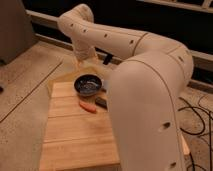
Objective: Move the arm in a circular motion
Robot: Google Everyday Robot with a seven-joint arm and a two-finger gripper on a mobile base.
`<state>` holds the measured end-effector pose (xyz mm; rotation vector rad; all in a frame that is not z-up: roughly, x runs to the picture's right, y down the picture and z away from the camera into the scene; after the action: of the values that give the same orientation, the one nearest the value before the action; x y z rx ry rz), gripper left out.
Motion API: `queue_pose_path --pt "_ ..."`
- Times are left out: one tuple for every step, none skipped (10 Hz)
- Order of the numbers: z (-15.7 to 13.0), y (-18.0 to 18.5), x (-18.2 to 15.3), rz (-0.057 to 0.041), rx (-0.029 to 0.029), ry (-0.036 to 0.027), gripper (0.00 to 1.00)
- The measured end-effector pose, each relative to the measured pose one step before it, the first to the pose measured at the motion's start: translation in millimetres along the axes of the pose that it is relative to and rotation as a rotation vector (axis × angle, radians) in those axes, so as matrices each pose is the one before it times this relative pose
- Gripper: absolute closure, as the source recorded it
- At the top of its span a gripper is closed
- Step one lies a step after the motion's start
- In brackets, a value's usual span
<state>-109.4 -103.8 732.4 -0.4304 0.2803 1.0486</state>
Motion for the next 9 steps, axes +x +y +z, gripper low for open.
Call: queue_pose_path --pt "3.55 14.22 2.38 -0.026 -0.01832 -0.00145 0.35" --pt "4.35 16.64 3.81 -0.02797 -0.02132 -0.00367 0.35" --pt "5.79 19.28 7.32 -0.03092 -0.01922 -0.0025 0.35" --pt "4.7 10.96 6.81 -0.01437 -0.00614 0.00189 0.35" --pt "5.52 9.66 8.33 -0.00858 -0.0042 0.00332 0.35" --pt "6.26 7.4 10.08 0.00178 -0.00357 0.00342 0.35" --pt "5.57 3.85 10.7 0.01372 -0.0016 0.00325 0.35" --pt "4.45 1.15 10.73 0.01703 0.00223 0.00364 0.35" --pt "0.93 -0.2 5.59 0.01139 0.0023 0.00018 0.35"
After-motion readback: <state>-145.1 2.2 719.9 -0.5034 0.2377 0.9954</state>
